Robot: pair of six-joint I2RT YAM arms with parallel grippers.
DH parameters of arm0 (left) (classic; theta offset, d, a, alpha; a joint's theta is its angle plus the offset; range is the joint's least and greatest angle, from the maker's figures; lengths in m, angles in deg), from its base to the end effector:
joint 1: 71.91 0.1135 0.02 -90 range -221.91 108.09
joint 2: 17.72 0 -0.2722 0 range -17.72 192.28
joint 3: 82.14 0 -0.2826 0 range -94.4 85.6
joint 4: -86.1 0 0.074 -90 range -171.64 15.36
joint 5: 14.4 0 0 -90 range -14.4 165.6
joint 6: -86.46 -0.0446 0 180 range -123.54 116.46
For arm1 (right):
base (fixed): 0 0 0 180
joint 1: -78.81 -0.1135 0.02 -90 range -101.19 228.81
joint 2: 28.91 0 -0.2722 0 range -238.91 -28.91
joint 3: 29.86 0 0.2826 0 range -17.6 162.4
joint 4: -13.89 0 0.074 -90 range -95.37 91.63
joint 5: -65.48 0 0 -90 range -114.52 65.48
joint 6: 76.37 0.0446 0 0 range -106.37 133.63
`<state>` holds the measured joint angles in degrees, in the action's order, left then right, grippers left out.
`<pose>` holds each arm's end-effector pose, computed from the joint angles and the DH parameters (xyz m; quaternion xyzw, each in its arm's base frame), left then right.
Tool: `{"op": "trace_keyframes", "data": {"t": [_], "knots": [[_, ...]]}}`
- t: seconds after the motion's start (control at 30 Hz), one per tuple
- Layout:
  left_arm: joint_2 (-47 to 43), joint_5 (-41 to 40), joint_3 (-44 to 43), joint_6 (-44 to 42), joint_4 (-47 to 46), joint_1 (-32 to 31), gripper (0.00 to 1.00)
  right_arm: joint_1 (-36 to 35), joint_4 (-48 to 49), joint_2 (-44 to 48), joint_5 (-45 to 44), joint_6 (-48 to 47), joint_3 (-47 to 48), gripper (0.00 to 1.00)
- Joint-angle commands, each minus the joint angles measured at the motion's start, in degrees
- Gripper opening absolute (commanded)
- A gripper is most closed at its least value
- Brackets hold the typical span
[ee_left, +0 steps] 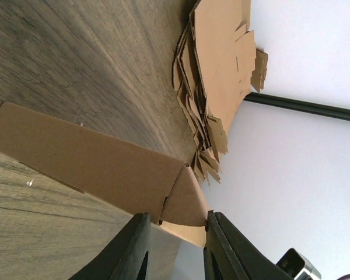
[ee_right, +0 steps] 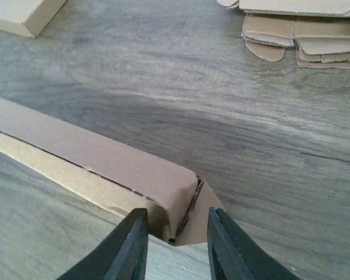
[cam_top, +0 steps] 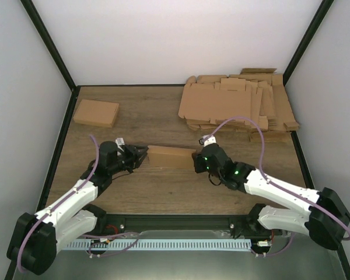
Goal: Fold the paper box
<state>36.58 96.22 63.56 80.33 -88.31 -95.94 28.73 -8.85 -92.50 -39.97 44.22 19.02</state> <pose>0.2047 -0.1085 0.1879 -0.3326 0.7691 -0.5131 0.1861 0.1793 0.1957 0.2144 -0.0918 0.8858 0.1920 0.4124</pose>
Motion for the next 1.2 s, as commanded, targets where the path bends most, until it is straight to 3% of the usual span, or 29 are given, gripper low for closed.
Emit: {"op": "trace_keyframes", "data": {"t": [0.0,0.37,0.5,0.83,1.17], "knots": [[0.8,-1.2,1.0,-0.7,4.0,0.1,0.29,-0.3,-10.7,3.4,3.9,-1.6,0.1,0.34],[1.3,-1.3,0.6,-1.3,4.1,0.1,0.29,0.6,-14.2,2.6,5.3,-0.2,8.2,0.48],[0.9,-1.6,0.8,-1.4,4.6,0.1,0.29,2.2,-15.7,2.1,4.4,1.6,11.4,0.48],[0.9,-1.5,0.9,-1.6,4.6,0.0,0.29,4.7,-16.9,-2.1,6.3,4.1,13.6,0.21],[1.1,-1.7,0.9,-1.9,4.9,0.1,0.29,4.7,-17.3,-1.9,7.9,4.8,8.6,0.04]]}}
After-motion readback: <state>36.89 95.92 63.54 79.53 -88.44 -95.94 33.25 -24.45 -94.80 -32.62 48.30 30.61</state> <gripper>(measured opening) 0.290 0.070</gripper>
